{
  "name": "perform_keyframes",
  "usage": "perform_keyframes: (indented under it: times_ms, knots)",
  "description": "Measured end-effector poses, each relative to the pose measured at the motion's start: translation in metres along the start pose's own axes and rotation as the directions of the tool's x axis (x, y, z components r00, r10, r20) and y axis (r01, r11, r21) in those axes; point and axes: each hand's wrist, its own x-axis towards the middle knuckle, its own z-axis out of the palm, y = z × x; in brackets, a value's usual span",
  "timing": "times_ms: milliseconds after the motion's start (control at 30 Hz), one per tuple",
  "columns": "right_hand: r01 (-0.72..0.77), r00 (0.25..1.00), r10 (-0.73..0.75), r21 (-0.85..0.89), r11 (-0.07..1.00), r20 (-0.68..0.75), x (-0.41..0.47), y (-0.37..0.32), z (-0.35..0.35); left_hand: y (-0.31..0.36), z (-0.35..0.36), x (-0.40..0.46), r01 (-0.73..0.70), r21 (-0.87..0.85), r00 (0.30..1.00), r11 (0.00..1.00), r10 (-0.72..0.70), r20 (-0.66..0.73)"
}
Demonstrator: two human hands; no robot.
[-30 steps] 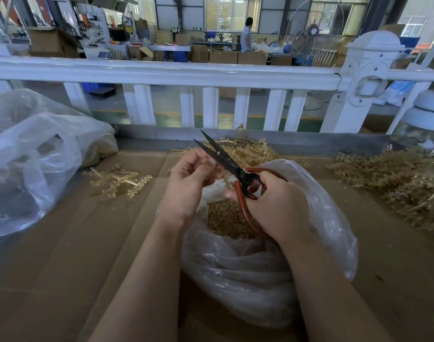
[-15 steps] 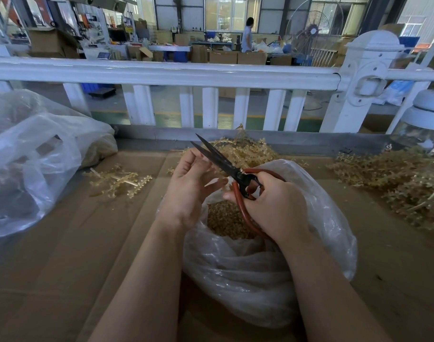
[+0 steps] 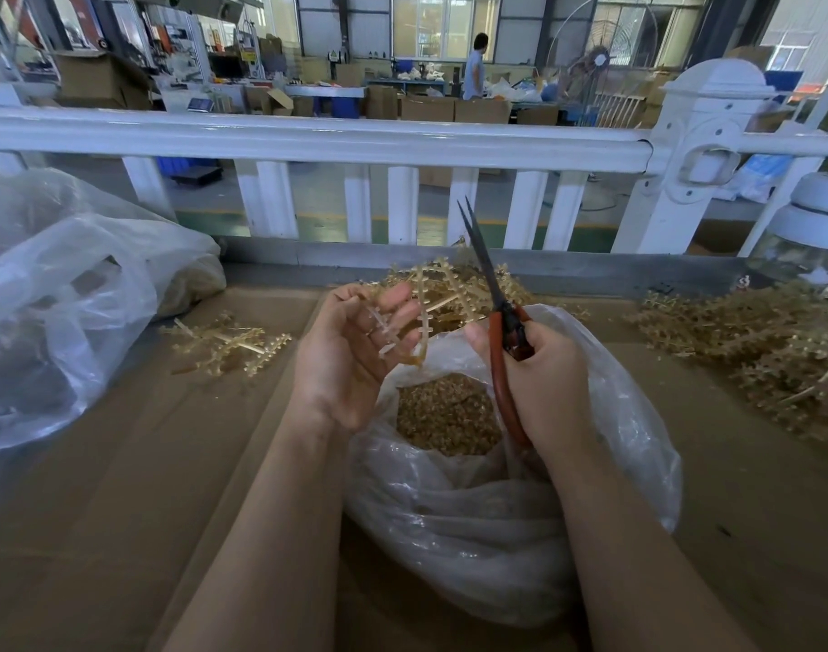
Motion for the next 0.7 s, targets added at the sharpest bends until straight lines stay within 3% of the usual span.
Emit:
perform_keyframes:
  times_ms: [300, 500, 700]
  knots:
    - [-0.063, 0.998, 0.064, 0.273, 0.96, 0.005, 0.003, 0.002, 0.0, 0.001, 0.001, -0.001, -0.008, 0.009, 1.0, 1.0, 0.008, 0.011]
    - [-0.04, 0.999, 0.039, 0.177, 0.983, 0.009, 0.004, 0.005, 0.002, 0.001, -0.002, 0.001, -0.047, -0.017, 0.999, 0.999, 0.047, -0.016]
    - [-0.037, 0.999, 0.036, 0.088, 0.995, 0.012, 0.004, 0.008, 0.002, 0.013, -0.019, 0.007, -0.238, -0.303, 0.957, 0.923, 0.17, -0.234]
